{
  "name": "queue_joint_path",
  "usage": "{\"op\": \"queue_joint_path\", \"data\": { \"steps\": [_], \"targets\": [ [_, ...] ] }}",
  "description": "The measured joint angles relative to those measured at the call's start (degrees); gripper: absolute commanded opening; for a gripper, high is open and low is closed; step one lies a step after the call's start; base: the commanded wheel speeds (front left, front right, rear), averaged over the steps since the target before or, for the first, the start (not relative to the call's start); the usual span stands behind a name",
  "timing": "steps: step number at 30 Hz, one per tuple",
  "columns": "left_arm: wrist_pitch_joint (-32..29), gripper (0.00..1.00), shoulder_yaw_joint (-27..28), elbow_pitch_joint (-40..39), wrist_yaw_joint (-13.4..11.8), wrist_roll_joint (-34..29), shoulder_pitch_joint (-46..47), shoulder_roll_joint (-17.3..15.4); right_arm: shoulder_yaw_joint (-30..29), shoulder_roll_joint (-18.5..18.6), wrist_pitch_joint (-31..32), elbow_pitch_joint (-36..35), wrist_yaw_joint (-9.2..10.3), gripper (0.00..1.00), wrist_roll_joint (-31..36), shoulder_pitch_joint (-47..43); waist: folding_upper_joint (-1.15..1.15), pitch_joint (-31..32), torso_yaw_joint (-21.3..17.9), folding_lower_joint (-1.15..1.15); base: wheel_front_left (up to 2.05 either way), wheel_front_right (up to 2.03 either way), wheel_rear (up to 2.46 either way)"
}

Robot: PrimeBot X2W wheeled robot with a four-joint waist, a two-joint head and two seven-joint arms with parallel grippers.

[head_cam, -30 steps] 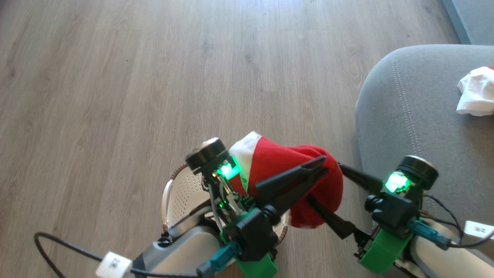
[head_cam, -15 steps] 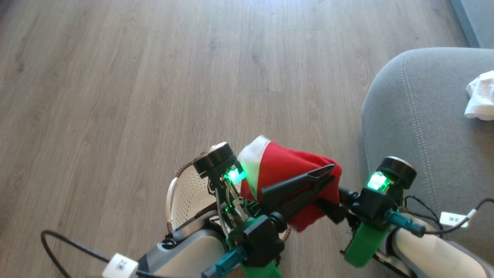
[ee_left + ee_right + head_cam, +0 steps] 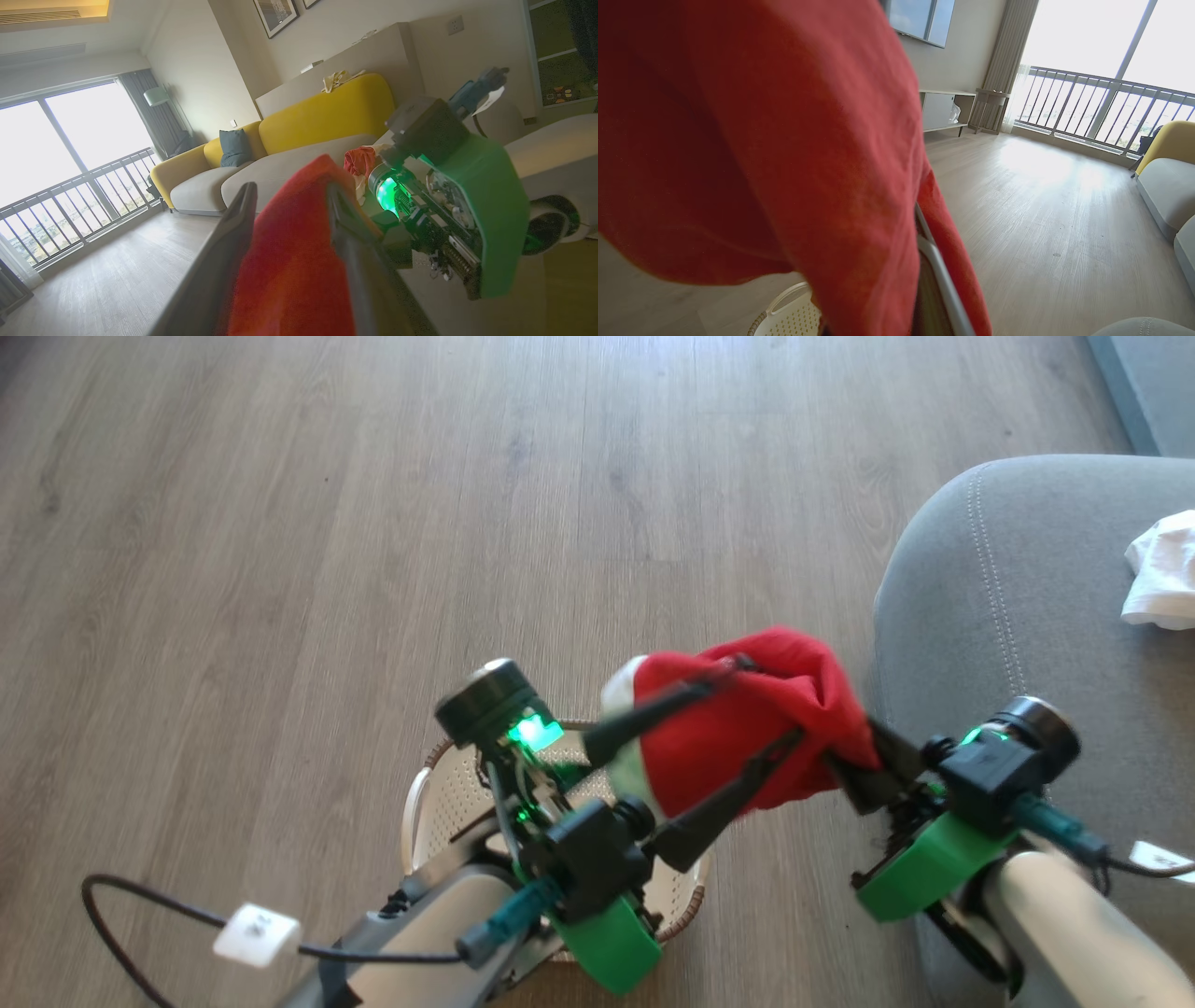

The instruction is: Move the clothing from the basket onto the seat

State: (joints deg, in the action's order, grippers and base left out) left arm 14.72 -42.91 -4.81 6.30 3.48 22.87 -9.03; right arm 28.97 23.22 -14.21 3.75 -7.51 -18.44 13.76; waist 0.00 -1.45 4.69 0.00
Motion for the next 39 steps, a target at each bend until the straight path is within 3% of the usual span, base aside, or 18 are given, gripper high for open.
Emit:
{"op": "queue_joint_path", "data": {
  "steps": [6,13,20,24,39],
  "targets": [
    [0.0,1.0,3.5,2.6,0.1,2.7,-3.0,0.9,-8.2,-1.7,-0.2,0.6,0.0,0.0,0.6,-1.3,0.0,0.5,-0.5,0.0,0.0,0.0,0.0],
    [0.0,1.0,7.6,7.9,0.6,5.2,-6.5,1.8,-23.5,-5.3,-0.3,1.2,0.01,0.0,3.3,-2.9,0.0,0.8,-1.8,0.0,0.0,0.0,0.0],
    [0.0,1.0,7.1,12.1,1.1,4.4,-9.3,1.5,-32.6,-6.6,-0.3,-0.2,0.01,0.0,5.0,-3.6,0.0,0.7,-3.5,0.0,0.0,0.0,0.0],
    [0.0,1.0,3.5,13.3,1.2,4.2,-10.6,0.6,-35.6,-7.5,-0.2,-1.6,0.0,0.0,5.9,-5.0,0.0,0.6,-4.8,0.0,0.0,0.0,0.0],
    [0.0,1.0,5.1,15.4,1.1,4.8,-13.2,-0.1,-38.8,-11.0,0.4,-3.9,0.01,0.0,7.0,-6.6,0.0,-1.5,-9.4,0.0,0.0,0.0,0.0]
  ]
}}
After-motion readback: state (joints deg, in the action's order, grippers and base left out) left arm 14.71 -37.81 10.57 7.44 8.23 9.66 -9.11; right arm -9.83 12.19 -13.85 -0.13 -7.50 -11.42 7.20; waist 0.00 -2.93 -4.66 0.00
